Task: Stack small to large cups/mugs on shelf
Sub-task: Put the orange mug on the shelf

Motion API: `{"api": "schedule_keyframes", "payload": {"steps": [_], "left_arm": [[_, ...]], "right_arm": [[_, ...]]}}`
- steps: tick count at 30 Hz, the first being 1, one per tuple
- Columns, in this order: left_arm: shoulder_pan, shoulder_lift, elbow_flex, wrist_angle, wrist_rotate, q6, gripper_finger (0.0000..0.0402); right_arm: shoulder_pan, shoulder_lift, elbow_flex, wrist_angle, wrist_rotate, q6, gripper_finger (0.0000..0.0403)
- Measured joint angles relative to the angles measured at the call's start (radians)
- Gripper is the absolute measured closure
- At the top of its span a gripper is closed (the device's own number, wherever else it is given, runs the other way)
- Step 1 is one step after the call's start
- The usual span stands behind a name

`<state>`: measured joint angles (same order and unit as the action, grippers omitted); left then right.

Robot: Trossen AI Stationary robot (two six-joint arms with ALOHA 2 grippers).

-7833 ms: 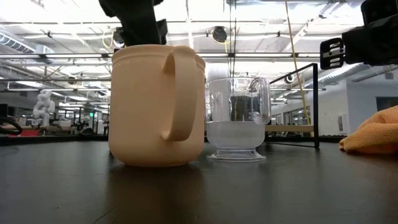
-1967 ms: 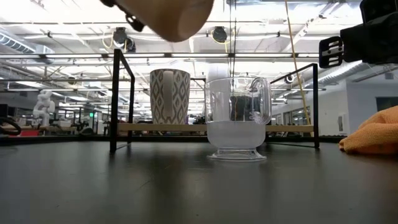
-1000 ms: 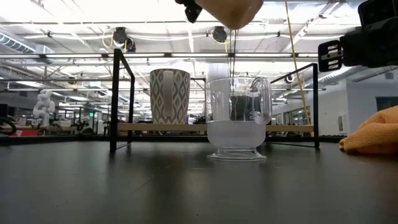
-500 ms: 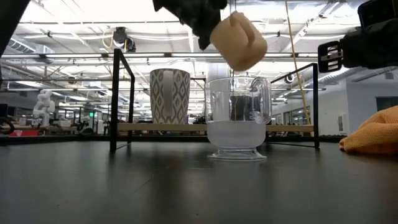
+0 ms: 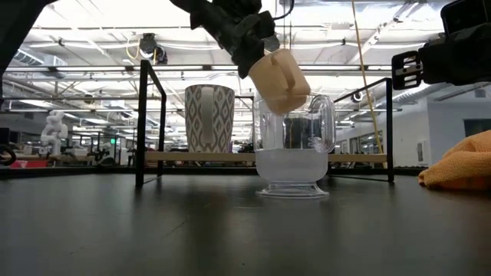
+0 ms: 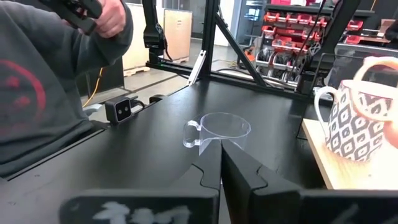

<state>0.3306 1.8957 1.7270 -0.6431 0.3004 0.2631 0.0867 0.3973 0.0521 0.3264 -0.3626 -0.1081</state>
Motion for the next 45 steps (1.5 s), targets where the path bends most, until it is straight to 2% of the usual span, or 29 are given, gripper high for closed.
{"api": "schedule_keyframes", "payload": {"steps": [7, 13, 19, 29, 45], "left_arm": [[0.028, 0.045, 0.104, -0.101, 0.009, 0.053, 0.0398], [0.035, 0.139, 0.277, -0.299, -0.016, 0.084, 0.0398], [0.026, 0.219, 0.385, -0.435, -0.043, 0.106, 0.0398], [0.018, 0.241, 0.392, -0.484, -0.066, 0.098, 0.0398], [-0.03, 0.247, 0.384, -0.464, -0.113, 0.062, 0.0398]], "right_arm": [[0.0, 0.0, 0.0, 0.011, 0.006, -0.001, 0.0403], [0.0, 0.015, 0.0, 0.021, 0.104, 0.015, 0.0403], [0.0, 0.028, 0.0, 0.014, 0.106, 0.017, 0.0403], [0.0, 0.032, 0.0, 0.014, 0.106, 0.017, 0.0403], [0.0, 0.032, 0.0, 0.013, 0.106, 0.017, 0.0403]]}}
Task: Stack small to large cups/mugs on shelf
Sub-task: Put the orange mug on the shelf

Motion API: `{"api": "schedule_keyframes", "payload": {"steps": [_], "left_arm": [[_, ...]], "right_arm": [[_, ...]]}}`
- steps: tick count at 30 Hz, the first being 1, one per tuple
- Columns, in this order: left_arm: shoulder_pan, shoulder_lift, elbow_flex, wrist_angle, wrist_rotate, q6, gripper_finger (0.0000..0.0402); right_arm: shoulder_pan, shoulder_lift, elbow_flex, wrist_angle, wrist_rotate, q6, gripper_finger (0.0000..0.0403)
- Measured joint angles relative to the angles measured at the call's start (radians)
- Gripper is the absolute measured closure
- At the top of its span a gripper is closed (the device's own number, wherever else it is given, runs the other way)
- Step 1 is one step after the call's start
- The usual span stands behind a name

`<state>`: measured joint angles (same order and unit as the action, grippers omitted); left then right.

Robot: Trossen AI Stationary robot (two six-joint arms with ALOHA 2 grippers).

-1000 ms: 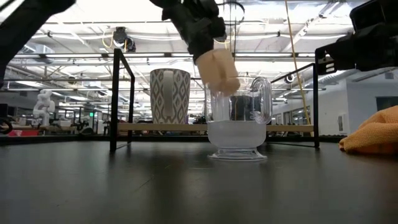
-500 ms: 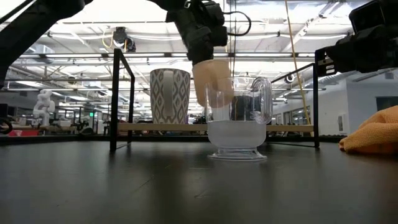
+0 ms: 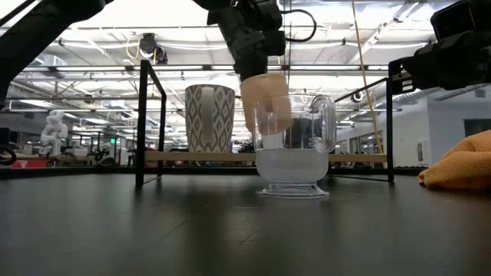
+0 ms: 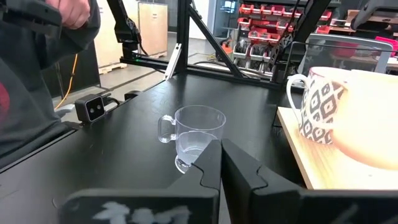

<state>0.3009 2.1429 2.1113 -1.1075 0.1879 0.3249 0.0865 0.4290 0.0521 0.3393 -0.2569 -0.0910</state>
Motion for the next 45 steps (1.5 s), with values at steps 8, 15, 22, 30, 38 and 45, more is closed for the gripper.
{"api": "schedule_keyframes", "payload": {"steps": [8, 15, 22, 30, 38, 45], "left_arm": [[-0.012, 0.0, 0.0, 0.012, -0.014, -0.037, 0.0398], [-0.02, 0.035, 0.0, 0.013, -0.016, -0.051, 0.0398], [-0.024, 0.074, -0.001, 0.013, -0.042, -0.054, 0.0398], [-0.03, 0.074, 0.0, 0.015, -0.117, -0.107, 0.0398], [-0.038, 0.074, 0.0, 0.021, -0.134, -0.125, 0.0398], [-0.032, 0.074, 0.0, 0.021, -0.112, -0.179, 0.0398]], "right_arm": [[0.0, 0.0, 0.0, 0.0, 0.0, 0.0, 0.0403], [0.0, 0.0, 0.0, 0.0, 0.0, 0.001, 0.0403], [0.0, 0.0, 0.0, 0.0, 0.0, 0.004, 0.0403], [0.0, 0.0, 0.0, -0.001, 0.0, 0.001, 0.0403], [0.0, 0.0, 0.0, 0.0, 0.0, 0.0, 0.0403], [0.0, 0.0, 0.0, 0.0, 0.0, 0.008, 0.0403]]}}
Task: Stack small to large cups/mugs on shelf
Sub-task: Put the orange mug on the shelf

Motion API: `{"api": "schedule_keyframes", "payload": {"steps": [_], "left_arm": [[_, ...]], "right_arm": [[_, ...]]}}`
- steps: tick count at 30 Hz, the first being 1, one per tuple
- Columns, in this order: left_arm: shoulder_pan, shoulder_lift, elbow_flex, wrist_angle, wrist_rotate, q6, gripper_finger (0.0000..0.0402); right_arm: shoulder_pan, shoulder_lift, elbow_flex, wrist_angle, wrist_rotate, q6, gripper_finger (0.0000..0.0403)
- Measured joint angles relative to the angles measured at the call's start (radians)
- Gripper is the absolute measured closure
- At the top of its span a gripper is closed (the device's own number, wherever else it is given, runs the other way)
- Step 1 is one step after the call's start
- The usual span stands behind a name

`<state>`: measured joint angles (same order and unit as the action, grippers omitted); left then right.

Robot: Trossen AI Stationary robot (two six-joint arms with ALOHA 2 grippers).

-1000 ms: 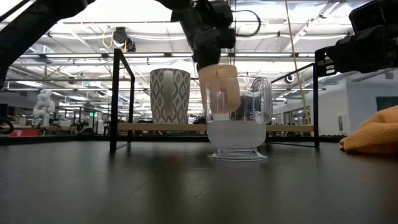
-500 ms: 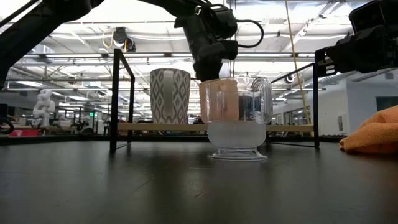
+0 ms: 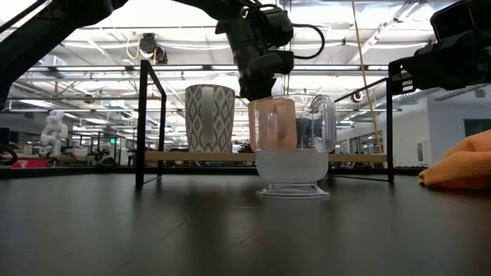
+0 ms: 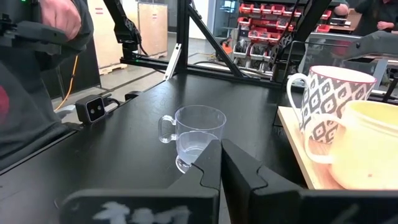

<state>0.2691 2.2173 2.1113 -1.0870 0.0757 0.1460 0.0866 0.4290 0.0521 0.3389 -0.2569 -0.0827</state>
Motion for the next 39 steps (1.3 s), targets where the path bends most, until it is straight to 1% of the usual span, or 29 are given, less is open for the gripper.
{"api": "schedule_keyframes", "payload": {"steps": [5, 18, 25, 39], "left_arm": [[0.0, 0.0, 0.0, -0.025, 0.007, -0.004, 0.0397], [-0.004, 0.001, 0.0, -0.017, 0.01, -0.005, 0.0398], [-0.004, 0.002, 0.0, -0.011, 0.01, -0.017, 0.0363], [-0.007, 0.002, 0.0, -0.011, 0.011, -0.002, 0.0356]], "right_arm": [[0.0, 0.0, 0.0, 0.0, 0.0, 0.001, 0.0403], [0.0, 0.0, 0.0, 0.0, 0.0, -0.004, 0.0403], [0.0, 0.0, 0.0, 0.0, 0.0, -0.004, 0.0403], [0.0, 0.0, 0.0, 0.001, 0.0, -0.003, 0.0403]]}}
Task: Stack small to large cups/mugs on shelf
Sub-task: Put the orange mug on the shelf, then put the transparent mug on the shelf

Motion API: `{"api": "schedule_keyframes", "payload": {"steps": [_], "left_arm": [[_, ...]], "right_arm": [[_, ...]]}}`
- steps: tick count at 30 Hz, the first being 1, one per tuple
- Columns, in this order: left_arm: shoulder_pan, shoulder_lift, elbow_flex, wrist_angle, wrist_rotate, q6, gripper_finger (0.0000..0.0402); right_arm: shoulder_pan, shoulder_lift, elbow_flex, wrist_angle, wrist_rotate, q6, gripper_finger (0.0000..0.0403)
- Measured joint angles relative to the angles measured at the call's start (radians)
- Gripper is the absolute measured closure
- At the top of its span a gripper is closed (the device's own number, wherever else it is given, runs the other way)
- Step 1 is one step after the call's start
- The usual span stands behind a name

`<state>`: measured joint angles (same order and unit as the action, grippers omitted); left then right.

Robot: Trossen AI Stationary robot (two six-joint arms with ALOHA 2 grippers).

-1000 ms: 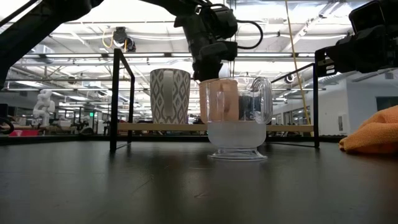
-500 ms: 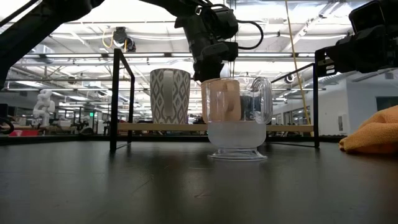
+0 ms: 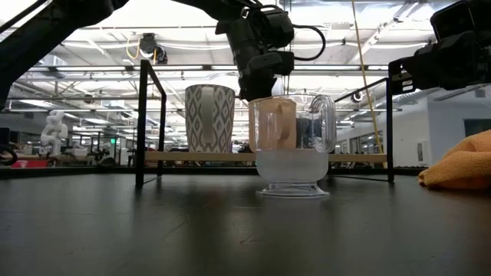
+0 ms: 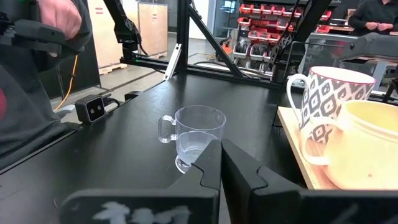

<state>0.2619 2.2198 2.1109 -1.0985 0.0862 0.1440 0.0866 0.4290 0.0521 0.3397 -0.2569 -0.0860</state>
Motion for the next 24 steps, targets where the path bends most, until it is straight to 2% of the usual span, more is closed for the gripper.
{"api": "schedule_keyframes", "payload": {"steps": [13, 24], "left_arm": [[-0.015, 0.0, 0.0, 0.0, 0.002, 0.031, 0.0344], [-0.007, 0.0, 0.031, -0.013, -0.013, 0.027, 0.021]], "right_arm": [[0.0, 0.0, 0.0, 0.0, 0.0, 0.0, 0.0403], [0.0, -0.001, 0.0, 0.0, 0.0, 0.018, 0.0403]]}}
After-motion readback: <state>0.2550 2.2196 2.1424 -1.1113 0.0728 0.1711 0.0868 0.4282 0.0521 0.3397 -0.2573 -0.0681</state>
